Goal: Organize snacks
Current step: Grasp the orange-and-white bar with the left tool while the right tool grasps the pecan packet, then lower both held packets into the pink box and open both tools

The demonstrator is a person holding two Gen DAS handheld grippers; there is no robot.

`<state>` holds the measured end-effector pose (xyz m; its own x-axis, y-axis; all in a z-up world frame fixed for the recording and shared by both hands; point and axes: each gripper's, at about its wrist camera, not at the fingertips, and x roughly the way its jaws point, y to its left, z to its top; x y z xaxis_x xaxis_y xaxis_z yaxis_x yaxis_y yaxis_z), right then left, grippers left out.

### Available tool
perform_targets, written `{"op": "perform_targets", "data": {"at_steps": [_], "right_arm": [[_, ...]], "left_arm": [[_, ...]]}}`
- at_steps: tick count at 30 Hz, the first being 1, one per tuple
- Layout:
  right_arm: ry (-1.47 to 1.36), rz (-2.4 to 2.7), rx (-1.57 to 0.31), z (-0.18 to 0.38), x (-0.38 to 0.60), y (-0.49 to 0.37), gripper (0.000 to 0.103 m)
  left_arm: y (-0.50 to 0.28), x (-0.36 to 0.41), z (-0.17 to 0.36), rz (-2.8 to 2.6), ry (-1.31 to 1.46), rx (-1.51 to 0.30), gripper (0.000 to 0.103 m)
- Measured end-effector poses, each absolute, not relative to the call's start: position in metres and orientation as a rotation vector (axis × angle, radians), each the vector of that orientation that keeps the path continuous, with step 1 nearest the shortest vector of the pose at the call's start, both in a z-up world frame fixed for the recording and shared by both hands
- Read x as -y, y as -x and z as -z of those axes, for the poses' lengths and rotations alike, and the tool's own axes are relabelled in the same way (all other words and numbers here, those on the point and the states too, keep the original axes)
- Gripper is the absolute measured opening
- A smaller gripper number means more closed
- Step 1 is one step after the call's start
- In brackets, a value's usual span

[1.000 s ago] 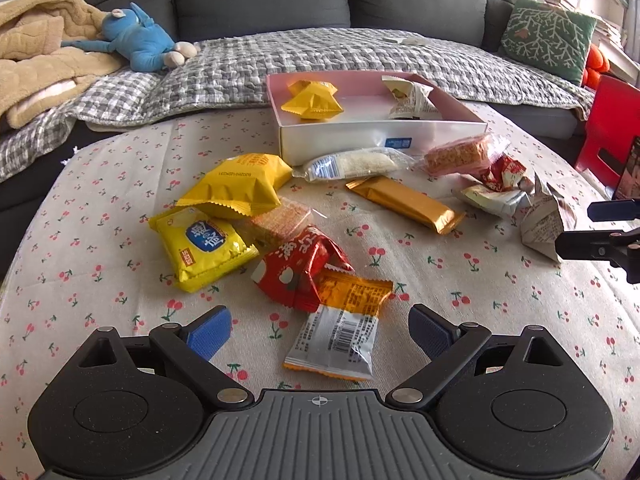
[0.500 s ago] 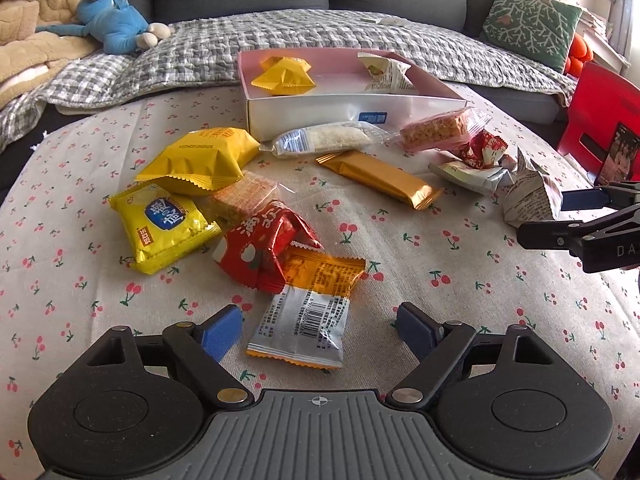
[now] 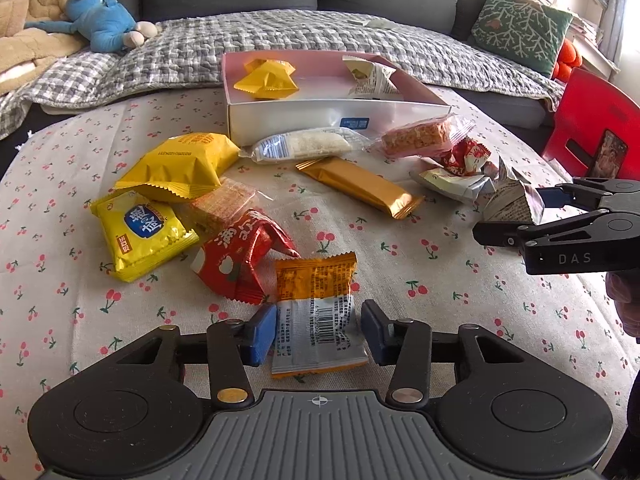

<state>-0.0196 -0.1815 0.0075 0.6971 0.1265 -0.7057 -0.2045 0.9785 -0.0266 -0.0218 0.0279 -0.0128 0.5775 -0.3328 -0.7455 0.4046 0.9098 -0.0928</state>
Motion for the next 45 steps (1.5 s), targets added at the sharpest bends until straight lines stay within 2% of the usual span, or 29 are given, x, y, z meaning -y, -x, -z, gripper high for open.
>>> {"op": "perform_targets", "data": {"at_steps": [8,11,12,28,45], "right_arm": [[0.115,-0.177,-0.768,-0.009,0.183,0.018,0.065],[0.132,-0.171,-0.76,-0.01,0.181,0.019,0.056],[0.137,-0.169,-0.758,-0.01,0.181,0.019,0.047],[0.089,-0.181,-0.78,-0.021,0.182,0.02,0.046],[-0.062,-0.225,-0.757,-0.05,0.184,0.016,0.046]], "left_arm": [[0.023,-0.027,0.012,0.432,-0.095,-0.847,0.039],[0.023,-0.026,0.011,0.43,-0.1,-0.844,0.038],[0.024,-0.026,0.011,0.43,-0.102,-0.843,0.037],[0.029,-0.022,0.0,0.453,-0.098,-0.817,0.037],[0.017,-0.011,-0.035,0.461,-0.067,-0.716,0.037]]}}
